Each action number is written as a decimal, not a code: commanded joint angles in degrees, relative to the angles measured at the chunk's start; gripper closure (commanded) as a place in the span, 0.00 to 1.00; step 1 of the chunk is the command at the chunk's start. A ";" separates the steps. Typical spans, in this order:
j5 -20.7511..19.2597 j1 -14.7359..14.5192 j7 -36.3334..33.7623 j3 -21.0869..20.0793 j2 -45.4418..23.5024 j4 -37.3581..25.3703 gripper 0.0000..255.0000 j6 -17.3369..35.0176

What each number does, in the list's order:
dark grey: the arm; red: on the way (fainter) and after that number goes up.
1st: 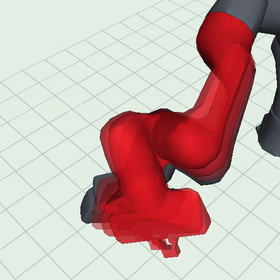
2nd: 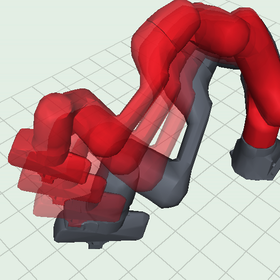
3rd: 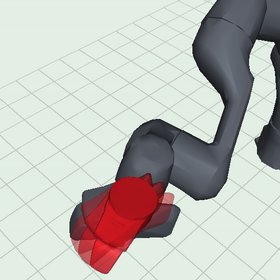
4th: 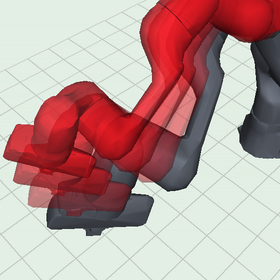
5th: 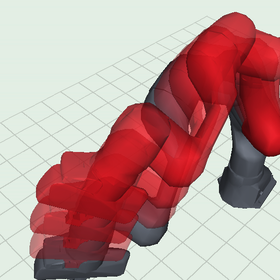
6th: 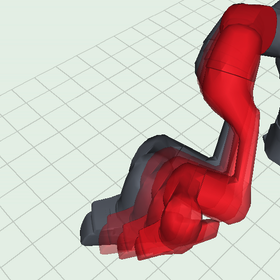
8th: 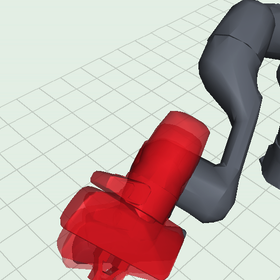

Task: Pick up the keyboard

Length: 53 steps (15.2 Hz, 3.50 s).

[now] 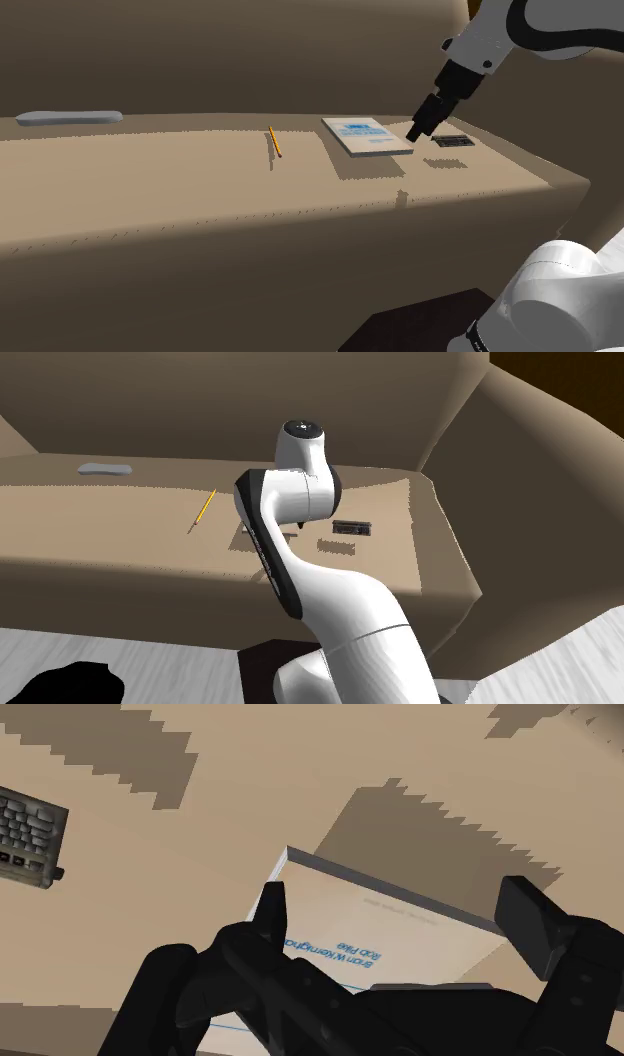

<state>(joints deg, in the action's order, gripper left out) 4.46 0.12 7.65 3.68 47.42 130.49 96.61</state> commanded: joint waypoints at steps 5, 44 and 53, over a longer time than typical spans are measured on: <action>-4.31 -2.76 15.52 7.65 0.26 -1.37 0.00 -5.20; -18.89 -16.22 68.60 32.90 -14.83 -19.41 1.00 -15.75; -17.40 -17.36 69.58 32.83 -18.07 -28.90 1.00 -22.24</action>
<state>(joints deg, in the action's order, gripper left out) -13.11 -17.11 77.03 36.46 29.79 102.90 75.28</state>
